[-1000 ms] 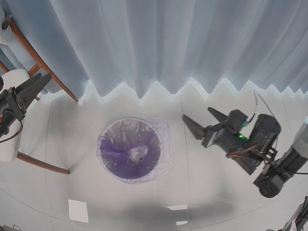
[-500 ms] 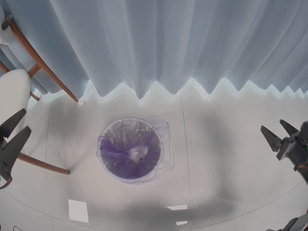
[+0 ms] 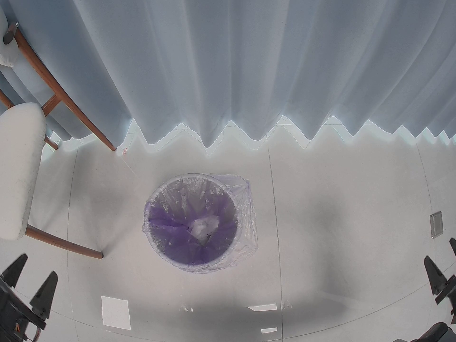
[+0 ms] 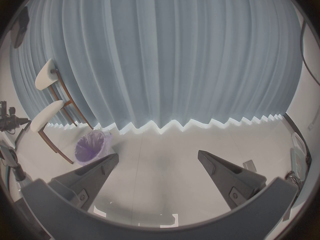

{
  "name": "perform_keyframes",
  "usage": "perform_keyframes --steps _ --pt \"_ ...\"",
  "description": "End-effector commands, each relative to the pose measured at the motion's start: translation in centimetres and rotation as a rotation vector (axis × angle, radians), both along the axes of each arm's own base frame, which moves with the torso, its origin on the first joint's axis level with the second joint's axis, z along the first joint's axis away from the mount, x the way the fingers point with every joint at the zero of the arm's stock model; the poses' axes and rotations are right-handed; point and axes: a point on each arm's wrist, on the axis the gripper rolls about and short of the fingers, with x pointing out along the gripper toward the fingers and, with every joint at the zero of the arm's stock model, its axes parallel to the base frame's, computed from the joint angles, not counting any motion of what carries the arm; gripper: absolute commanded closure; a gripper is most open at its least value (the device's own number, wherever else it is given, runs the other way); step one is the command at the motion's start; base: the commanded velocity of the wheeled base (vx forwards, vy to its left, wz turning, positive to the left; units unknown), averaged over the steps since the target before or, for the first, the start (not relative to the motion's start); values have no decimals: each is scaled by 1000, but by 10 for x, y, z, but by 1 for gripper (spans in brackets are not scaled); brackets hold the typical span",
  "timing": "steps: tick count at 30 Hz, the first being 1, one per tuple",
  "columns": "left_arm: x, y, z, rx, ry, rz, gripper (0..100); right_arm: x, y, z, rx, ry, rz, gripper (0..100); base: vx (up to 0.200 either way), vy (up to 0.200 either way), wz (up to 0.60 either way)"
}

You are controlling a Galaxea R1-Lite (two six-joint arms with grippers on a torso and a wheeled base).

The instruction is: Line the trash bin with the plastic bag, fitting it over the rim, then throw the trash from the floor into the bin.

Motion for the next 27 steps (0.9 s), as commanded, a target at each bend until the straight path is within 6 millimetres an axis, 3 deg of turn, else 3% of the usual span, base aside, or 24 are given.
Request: perform_keyframes --steps 1,6,27 --pt "-29 5 -61 108 100 293 0 -41 -3 -52 28 -83 -135 0 0 0 0" --pt "-30 6 -62 157 80 128 0 -41 -1 -52 -25 -85 -69 0 0 0 0" --pt "-36 5 -63 127 11 201 0 -41 -2 -52 9 -82 -101 0 0 0 0"
